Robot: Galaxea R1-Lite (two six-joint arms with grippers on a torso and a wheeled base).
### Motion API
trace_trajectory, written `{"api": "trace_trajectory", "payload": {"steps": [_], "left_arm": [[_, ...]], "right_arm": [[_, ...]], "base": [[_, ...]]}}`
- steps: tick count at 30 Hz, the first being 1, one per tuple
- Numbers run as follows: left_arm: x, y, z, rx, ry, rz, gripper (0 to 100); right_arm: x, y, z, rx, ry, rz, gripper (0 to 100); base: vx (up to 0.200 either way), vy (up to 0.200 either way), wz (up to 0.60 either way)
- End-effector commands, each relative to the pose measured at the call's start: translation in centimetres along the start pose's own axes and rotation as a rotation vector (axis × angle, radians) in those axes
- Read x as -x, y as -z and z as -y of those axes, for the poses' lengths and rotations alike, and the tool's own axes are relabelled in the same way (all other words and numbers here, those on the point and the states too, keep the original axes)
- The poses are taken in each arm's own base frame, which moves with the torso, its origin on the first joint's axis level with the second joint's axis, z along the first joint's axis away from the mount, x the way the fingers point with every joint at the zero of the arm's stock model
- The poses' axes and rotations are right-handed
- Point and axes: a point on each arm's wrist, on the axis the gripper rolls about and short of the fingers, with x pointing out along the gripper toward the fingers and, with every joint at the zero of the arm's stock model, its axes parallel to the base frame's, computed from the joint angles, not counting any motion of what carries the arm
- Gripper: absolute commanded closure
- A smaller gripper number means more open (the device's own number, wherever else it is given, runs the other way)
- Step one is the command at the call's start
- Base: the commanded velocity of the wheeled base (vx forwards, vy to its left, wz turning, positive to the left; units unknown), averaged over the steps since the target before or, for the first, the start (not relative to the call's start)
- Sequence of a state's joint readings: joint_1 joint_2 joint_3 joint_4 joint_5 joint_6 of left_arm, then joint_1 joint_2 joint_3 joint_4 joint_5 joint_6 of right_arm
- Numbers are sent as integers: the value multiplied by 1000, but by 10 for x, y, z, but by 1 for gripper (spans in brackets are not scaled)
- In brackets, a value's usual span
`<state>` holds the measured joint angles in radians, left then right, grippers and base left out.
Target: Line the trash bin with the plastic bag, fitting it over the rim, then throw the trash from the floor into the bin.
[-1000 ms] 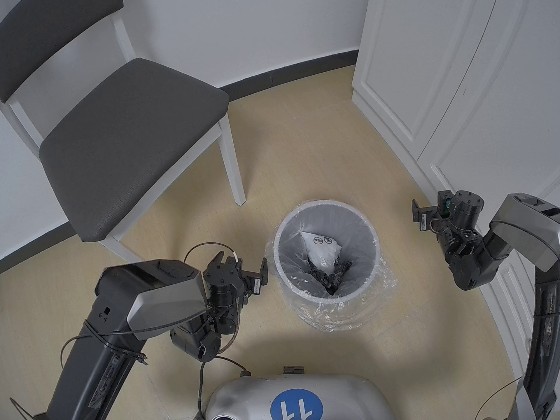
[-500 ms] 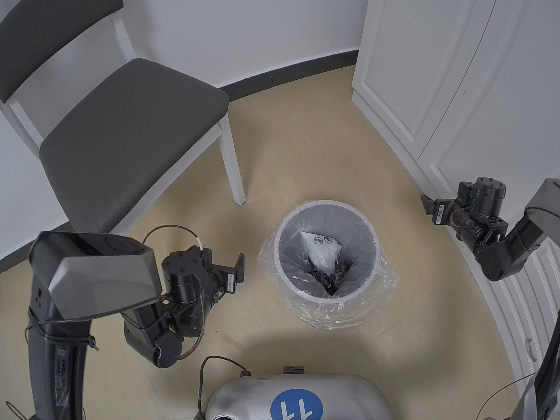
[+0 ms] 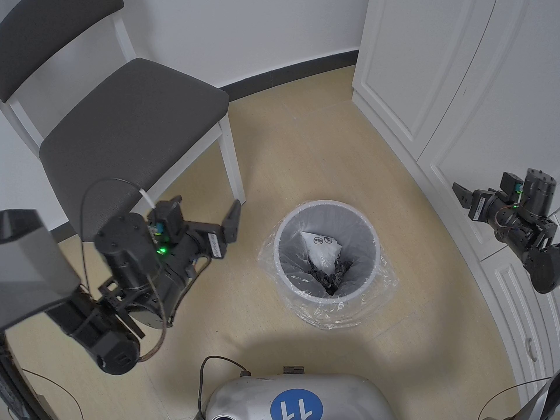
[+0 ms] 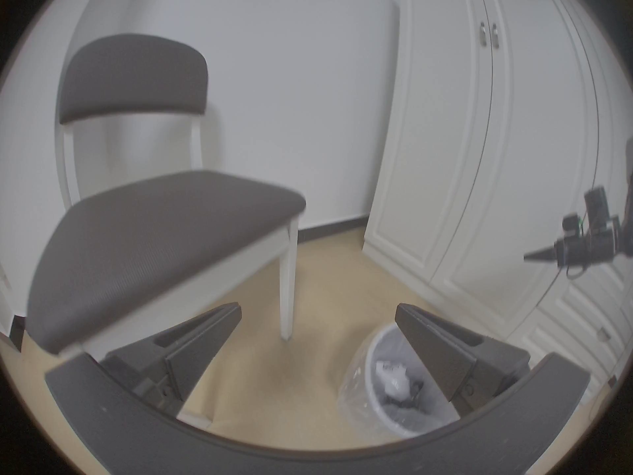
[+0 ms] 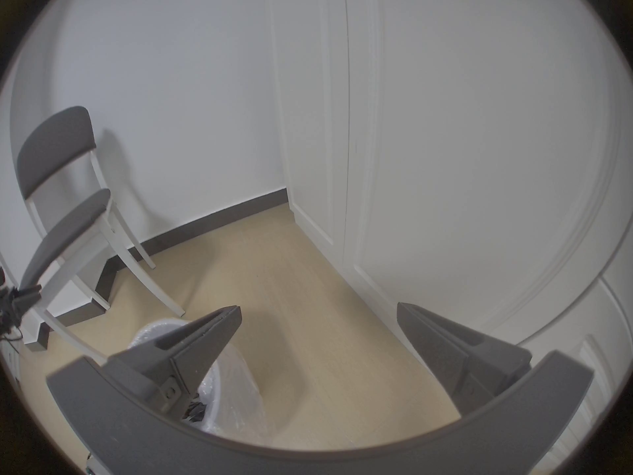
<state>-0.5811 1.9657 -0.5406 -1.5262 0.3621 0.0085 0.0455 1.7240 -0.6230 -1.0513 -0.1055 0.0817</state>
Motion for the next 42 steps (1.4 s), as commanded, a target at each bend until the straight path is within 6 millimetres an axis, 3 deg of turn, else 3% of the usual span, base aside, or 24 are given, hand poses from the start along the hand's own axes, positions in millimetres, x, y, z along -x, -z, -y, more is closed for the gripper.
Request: {"api": "trace_trajectory", "payload": {"steps": [1, 3, 4, 8, 11, 12, 14, 19, 27, 28, 29, 30, 34, 36, 37, 40, 42], "left_arm": [[42, -78, -19, 68, -23, 218, 0], [56, -113, -39, 32, -90, 329, 0], [58, -116, -41, 28, -97, 338, 0], [77, -164, -63, 8, -177, 437, 0], [82, -179, -71, 6, -211, 462, 0], [89, -195, -82, -4, -261, 492, 0], [94, -205, -89, -11, -295, 511, 0], [130, -230, -104, -28, -378, 547, 0], [186, -224, -118, -6, -544, 583, 0], [203, -214, -119, -19, -574, 571, 0], [203, -214, -119, -19, -574, 571, 0], [223, -204, -120, -30, -626, 562, 0], [266, -190, -113, -29, -666, 559, 0], [304, -177, -107, -38, -672, 530, 0], [307, -177, -107, -38, -672, 530, 0], [350, -155, -99, -44, -676, 476, 0], [361, -147, -97, -46, -682, 466, 0]], "right_arm": [[65, -33, 7, -17, -14, 87, 0], [98, -47, 5, -22, -66, 144, 0], [101, -49, 5, -23, -69, 153, 0], [152, -70, 1, -36, -132, 262, 0], [171, -75, 2, -42, -149, 296, 0], [194, -78, 4, -45, -157, 327, 0], [210, -75, 8, -39, -148, 334, 0], [271, -54, 22, -35, -138, 399, 0], [323, -12, 32, -31, -94, 460, 0], [335, -1, 34, -27, -91, 471, 0], [335, -1, 34, -27, -91, 471, 0], [342, 11, 36, -20, -96, 452, 0], [345, 31, 35, -23, -87, 421, 0], [335, 46, 35, -20, -82, 381, 0], [334, 47, 35, -21, -81, 383, 0], [331, 50, 36, -30, -80, 460, 0], [328, 53, 36, -29, -81, 477, 0]], "base": [[0, 0, 0], [0, 0, 0], [0, 0, 0], [0, 0, 0], [0, 0, 0], [0, 0, 0], [0, 0, 0], [0, 0, 0], [0, 0, 0], [0, 0, 0], [0, 0, 0], [0, 0, 0], [0, 0, 0], [0, 0, 0], [0, 0, 0], [0, 0, 0], [0, 0, 0]]}}
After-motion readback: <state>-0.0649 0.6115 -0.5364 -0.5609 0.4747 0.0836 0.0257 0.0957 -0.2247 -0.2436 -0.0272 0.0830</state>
